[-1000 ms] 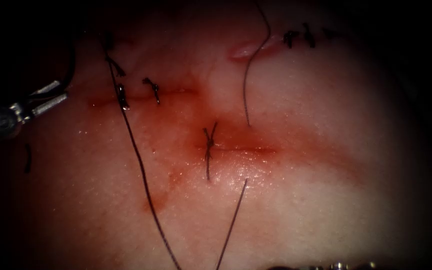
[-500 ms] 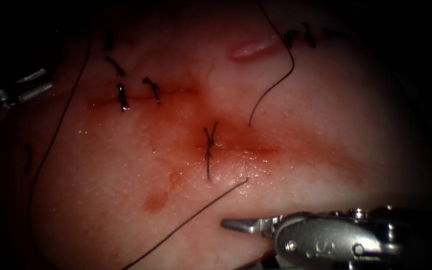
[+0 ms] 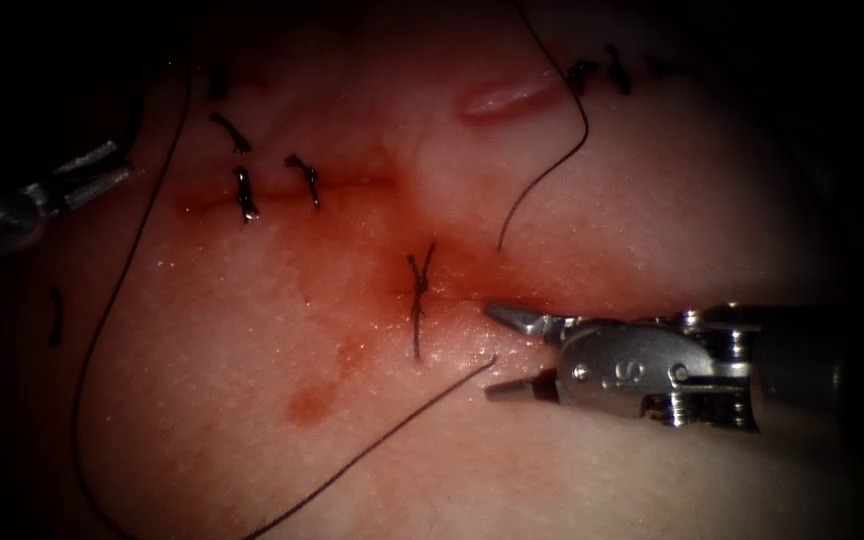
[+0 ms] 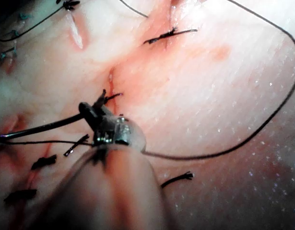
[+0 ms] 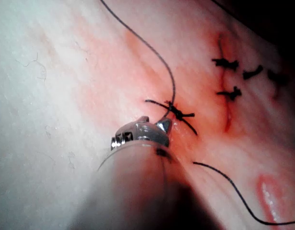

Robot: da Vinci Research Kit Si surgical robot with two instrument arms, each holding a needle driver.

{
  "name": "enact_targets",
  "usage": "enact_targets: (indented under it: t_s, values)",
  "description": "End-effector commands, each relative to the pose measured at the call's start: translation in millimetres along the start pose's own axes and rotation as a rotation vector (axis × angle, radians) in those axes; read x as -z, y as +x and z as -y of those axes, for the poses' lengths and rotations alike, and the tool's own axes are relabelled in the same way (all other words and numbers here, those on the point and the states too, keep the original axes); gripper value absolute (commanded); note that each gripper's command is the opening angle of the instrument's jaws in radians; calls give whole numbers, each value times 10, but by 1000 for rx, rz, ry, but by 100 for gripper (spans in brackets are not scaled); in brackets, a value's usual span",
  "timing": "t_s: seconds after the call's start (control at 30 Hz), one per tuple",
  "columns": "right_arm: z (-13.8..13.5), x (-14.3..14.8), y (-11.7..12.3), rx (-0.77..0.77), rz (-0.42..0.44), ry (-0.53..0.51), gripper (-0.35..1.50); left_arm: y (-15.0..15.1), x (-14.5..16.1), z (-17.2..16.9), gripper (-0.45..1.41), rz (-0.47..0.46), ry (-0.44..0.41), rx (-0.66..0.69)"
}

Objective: Wound Closure

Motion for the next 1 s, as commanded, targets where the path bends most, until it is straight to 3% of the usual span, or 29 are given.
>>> enact_targets:
  t_s: [0.03, 0.2, 0.33, 0.4, 0.47, 0.57, 0.67, 0.7, 0.73, 0.77, 0.8, 0.9, 1.0]
  values:
    - [2, -9, 5, 6, 1, 12, -35, 1, -9, -2, -37, -1, 1, -1]
    - [12, 1, 13, 30, -3, 120, -35, 4, -11, -6, -37, -4, -4, -6]
    - [36, 18, 43, 37, -17, 264, -35, 5, -13, -9, -38, -5, -8, -9]
    - [40, 21, 49, 41, -23, 286, -35, 5, -13, -9, -38, -5, -8, -9]
    - [52, 35, 72, 28, -62, 351, -35, 5, -13, -9, -38, -6, -8, -9]
    - [58, 48, 95, 15, -79, 380, -35, 5, -13, -10, -38, -5, -8, -9]
    - [49, 55, 102, -35, -67, 305, -35, 6, -13, -10, -38, -6, -10, -10]
    - [45, 54, 100, -68, -78, 274, -15, 6, -13, -10, -38, -5, -10, -10]
    - [40, 52, 96, -112, -72, 236, 29, 7, -13, -11, -37, -7, -10, -11]
    - [33, 46, 87, -174, -70, 186, 88, 7, -14, -12, -35, -6, -9, -11]
    - [28, 39, 80, -216, -61, 157, 113, 8, -14, -12, -35, -5, -8, -11]
    - [20, 24, 60, -339, -46, 125, 128, 9, -15, -14, -33, -5, -9, -12]
    - [17, 10, 40, -452, -32, 110, 125, 9, -16, -14, -33, -4, -9, -12]
